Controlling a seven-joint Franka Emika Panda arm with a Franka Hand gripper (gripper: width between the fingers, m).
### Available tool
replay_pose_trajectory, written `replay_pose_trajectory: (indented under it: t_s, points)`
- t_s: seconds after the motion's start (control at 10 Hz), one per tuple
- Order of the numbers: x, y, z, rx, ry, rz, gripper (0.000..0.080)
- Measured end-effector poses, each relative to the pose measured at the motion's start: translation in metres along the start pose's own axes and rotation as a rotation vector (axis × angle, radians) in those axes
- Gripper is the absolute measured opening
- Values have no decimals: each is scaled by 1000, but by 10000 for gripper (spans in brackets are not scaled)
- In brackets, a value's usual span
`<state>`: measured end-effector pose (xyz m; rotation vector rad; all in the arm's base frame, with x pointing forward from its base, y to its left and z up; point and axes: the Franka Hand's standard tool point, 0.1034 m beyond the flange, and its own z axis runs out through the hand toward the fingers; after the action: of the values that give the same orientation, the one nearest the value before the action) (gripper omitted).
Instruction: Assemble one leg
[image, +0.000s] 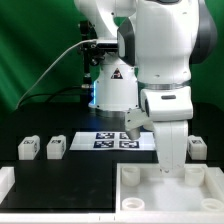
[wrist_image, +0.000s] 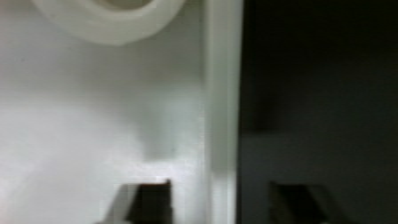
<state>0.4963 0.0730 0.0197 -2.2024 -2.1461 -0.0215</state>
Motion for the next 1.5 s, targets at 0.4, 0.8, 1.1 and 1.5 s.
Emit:
replay_pose_trajectory:
  t_s: [0.4,0.8,1.1,1.5]
  points:
    - [-1,0,0,0,0,2,620]
    - [-2,0,0,0,0,4,649]
    - [-3,0,0,1,0,13,649]
    - [25,-12,-25,-28,5,368,649]
